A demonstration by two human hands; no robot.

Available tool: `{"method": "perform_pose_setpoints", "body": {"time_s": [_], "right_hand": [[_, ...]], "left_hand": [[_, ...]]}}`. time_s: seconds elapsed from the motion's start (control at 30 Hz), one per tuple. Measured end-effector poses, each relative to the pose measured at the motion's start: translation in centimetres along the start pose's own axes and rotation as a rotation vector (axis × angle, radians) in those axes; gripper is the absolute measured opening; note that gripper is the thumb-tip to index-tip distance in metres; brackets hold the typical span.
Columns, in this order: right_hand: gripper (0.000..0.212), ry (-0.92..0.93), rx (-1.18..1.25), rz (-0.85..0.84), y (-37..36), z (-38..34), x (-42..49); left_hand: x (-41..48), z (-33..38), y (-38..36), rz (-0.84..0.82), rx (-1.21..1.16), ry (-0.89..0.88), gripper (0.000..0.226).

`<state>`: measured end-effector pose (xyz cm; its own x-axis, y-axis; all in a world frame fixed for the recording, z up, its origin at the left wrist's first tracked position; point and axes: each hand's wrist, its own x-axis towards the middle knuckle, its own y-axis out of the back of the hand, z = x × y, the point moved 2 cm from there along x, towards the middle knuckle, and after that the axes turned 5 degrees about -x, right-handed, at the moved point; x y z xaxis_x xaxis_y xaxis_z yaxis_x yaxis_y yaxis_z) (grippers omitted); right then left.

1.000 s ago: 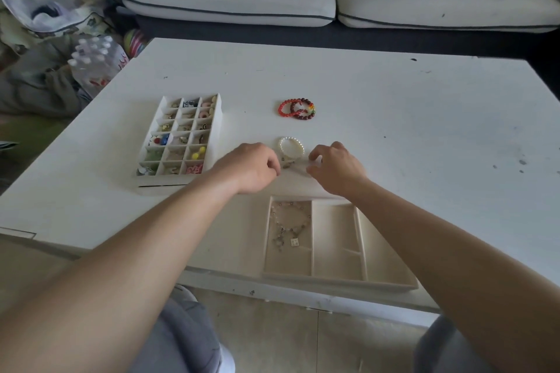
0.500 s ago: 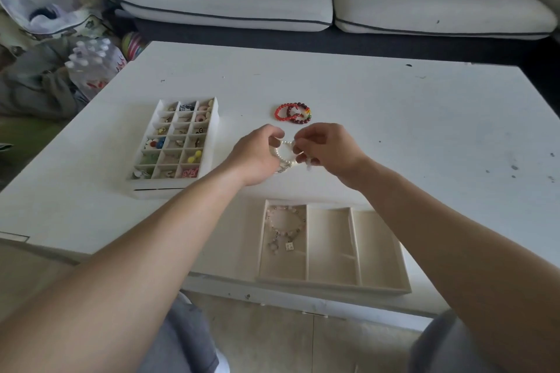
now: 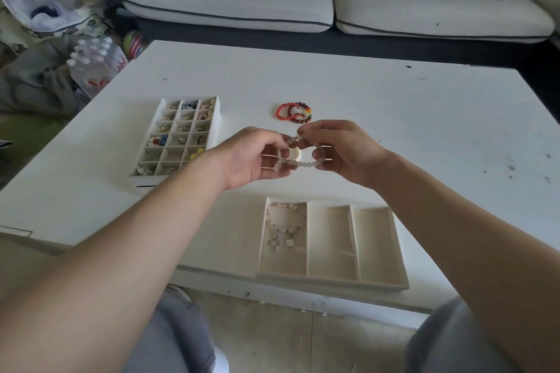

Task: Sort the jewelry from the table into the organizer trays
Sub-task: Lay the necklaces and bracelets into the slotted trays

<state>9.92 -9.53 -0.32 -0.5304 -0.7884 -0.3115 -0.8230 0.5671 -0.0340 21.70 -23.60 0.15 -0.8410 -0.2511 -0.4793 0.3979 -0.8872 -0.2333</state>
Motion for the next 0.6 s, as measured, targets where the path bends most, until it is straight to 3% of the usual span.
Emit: {"method": "perform_pose_setpoints", "body": {"time_s": [0.27, 0.6], "right_hand": [[0.019, 0.066, 0.041, -0.044, 0.0, -0.1, -0.4], [0.015, 0.146, -0.367, 0.044, -1.8, -0.3, -1.7]], "left_hand": [[-0.5, -0.4, 0.4, -0.033, 0.139, 0.09, 0.023], [-1.8, -1.1, -0.3, -0.083, 0.253, -0.024, 0.024]]}}
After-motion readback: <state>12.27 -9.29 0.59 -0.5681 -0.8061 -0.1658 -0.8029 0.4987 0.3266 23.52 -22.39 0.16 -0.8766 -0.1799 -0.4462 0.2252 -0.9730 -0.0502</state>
